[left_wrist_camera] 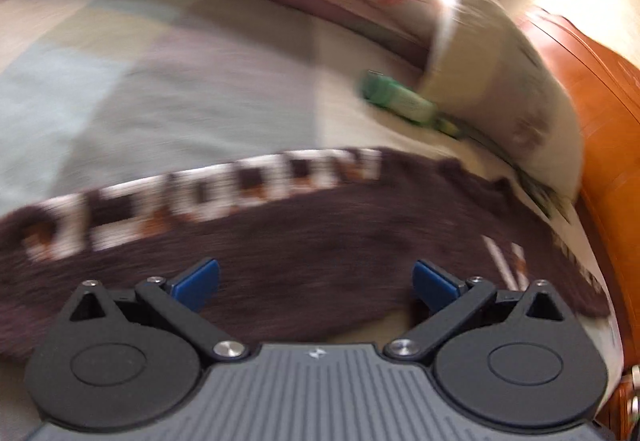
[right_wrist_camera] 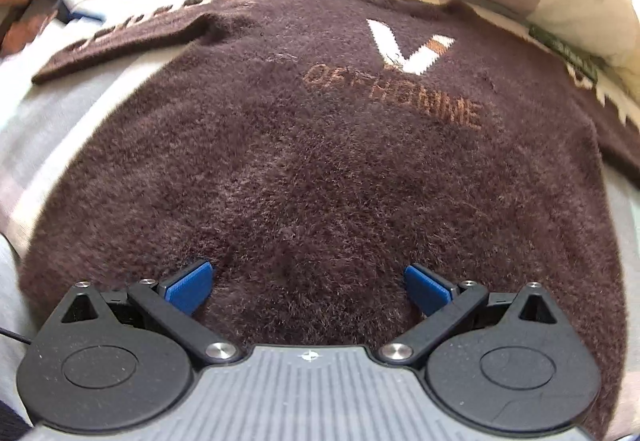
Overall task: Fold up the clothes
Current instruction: 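Slide the open left gripper along the striped sleeve to its cuff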
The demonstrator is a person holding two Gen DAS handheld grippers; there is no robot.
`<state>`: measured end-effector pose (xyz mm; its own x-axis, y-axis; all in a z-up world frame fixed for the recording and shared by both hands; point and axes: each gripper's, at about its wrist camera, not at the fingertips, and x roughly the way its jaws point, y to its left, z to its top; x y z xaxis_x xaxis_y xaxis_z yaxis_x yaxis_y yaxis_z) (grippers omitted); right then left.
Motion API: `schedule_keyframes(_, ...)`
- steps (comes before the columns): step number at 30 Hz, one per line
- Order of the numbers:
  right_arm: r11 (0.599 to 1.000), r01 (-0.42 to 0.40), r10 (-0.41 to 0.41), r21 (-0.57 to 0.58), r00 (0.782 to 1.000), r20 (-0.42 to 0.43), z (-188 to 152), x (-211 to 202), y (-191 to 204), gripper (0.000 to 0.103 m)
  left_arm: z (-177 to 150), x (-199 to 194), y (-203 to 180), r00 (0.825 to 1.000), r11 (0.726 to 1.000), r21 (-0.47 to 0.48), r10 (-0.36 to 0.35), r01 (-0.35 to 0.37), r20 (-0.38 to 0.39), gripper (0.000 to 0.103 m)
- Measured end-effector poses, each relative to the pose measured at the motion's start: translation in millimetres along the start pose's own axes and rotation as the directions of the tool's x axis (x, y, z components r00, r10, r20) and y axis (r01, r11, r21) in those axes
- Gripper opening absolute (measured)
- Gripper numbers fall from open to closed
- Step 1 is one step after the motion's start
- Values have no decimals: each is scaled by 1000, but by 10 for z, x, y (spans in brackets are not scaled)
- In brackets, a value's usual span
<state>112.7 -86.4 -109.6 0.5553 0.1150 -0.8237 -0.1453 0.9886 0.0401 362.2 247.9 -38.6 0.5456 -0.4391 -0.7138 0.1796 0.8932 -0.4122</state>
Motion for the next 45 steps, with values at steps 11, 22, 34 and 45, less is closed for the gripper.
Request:
schedule_keyframes(11, 1000, -19, 19, 19, 1000, 7, -26, -84, -59, 103, -97, 992, -1174, 981, 971, 193, -109, 139, -161, 102)
schedule_keyframes(22, 994, -87, 82, 65, 994, 66, -4, -360, -83, 103, -188, 263, -636, 996, 992, 121, -31, 41, -88, 102)
schedule_keyframes(34, 982, -179, 174, 55, 981, 84, -53, -471, -5, 103, -966, -359, 357, 996, 998, -56, 16, -12, 85, 102)
schedule_keyframes(45, 985, -162, 158, 63, 985, 67, -23, -422, 19, 103, -1060, -463, 1062, 960, 929, -332, -73, 164, 270, 102)
